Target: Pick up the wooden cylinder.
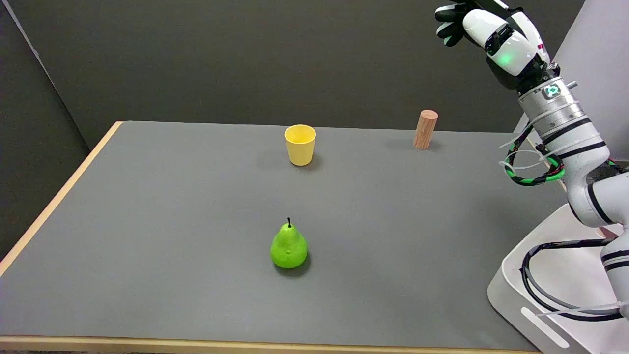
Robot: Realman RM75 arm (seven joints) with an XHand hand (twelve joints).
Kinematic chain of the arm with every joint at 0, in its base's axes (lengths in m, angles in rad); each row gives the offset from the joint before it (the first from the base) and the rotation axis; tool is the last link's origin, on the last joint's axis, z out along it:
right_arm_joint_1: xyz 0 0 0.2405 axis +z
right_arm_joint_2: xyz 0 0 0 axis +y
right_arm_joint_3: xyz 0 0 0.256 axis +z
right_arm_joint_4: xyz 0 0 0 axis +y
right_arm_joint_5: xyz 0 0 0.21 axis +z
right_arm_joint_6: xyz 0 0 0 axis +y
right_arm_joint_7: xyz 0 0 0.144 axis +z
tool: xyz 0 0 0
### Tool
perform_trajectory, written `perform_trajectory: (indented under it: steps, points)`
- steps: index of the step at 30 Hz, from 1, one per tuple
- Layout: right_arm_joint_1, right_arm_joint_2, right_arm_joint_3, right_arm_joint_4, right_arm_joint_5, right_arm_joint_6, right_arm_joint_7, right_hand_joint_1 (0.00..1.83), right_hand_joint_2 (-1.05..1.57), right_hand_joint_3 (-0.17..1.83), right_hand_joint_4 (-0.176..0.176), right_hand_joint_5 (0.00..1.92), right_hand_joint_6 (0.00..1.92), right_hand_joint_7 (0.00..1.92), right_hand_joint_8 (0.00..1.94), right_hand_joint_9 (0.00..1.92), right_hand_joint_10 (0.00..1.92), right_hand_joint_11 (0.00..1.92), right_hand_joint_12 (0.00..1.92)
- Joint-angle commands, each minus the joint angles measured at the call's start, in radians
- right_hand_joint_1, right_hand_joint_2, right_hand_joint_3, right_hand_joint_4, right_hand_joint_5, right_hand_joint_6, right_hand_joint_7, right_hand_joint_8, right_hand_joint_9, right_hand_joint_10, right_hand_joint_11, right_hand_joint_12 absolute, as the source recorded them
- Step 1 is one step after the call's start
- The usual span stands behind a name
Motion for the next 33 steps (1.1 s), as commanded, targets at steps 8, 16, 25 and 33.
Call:
perform_trajectory:
  steps: [8,16,25,33]
  points:
    - [0.066,0.013,-0.051,-0.038,-0.001,0.057,-0.067,0.39,0.82,0.89,-0.045,0.28,0.51,0.52,0.62,0.48,1.12,0.33,1.64]
    - [0.258,0.032,-0.159,-0.117,-0.001,0.328,-0.304,0.41,0.81,0.87,-0.041,0.27,0.48,0.44,0.54,0.39,1.02,0.2,1.56]
    - [0.651,-0.017,-0.426,-0.547,-0.001,0.395,-0.487,0.43,0.74,1.0,-0.031,0.18,0.4,0.28,0.4,0.25,0.76,0.09,1.35]
    - [0.902,-0.083,-0.549,-0.919,-0.006,0.395,-0.579,0.45,0.73,1.0,-0.037,0.15,0.38,0.23,0.36,0.19,0.71,0.05,1.29]
